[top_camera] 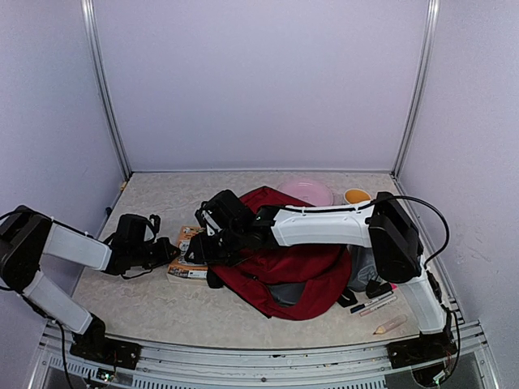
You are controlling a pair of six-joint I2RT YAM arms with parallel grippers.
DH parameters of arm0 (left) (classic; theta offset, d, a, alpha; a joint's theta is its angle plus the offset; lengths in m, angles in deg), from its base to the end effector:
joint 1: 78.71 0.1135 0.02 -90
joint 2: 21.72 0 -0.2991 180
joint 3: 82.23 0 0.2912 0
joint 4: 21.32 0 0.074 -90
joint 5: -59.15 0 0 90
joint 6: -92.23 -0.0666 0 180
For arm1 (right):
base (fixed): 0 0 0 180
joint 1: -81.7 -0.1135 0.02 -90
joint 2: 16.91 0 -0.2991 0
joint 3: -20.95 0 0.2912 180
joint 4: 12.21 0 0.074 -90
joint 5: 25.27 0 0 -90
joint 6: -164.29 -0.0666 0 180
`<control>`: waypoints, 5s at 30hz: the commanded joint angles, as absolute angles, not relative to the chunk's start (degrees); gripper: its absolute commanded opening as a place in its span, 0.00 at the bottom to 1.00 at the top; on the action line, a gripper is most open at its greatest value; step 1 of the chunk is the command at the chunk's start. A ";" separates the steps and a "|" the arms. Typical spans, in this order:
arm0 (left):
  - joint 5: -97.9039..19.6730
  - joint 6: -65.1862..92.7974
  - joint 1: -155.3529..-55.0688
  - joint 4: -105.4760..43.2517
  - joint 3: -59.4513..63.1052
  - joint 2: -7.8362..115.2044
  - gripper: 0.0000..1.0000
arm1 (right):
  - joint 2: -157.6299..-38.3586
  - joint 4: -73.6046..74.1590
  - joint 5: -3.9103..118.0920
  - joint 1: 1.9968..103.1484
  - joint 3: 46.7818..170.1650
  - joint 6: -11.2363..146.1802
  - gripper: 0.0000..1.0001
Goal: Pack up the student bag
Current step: Move the book to the center of the board, then pick up the book at the center of the board, then pass from the left arm to the right, then pass from the right arm to the left
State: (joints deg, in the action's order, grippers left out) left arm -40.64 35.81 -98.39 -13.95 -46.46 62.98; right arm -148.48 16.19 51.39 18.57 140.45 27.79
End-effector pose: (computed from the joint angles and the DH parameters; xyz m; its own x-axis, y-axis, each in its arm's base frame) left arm 0.2675 -0.1077 0.0992 -0.7702 -0.3034 -0.5610 0.0308 0.8609 -0.5078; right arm 0.2615 0.5500 0.1863 -0.8891 -0.1931 -0.4150 -0.4393 0.6149 0.6549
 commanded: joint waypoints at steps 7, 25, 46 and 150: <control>-44.15 37.99 -101.49 -26.71 -52.47 44.47 0.00 | -143.21 12.12 48.78 20.70 133.97 26.50 0.61; -28.98 61.82 -131.03 -56.19 -52.88 15.64 0.00 | -133.09 26.80 50.35 11.86 120.81 26.41 0.61; -31.24 69.35 -140.02 -41.01 -61.15 33.11 0.64 | -137.14 12.83 43.36 13.23 111.20 24.88 0.61; -77.36 2.14 -130.79 -34.67 -9.73 48.88 0.00 | -92.21 50.61 33.58 22.57 121.10 86.95 0.04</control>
State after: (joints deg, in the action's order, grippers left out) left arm -73.44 0.55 -130.92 -40.61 -8.02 50.22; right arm -95.02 59.34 36.77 23.48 118.51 84.31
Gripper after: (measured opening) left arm 0.143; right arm 0.230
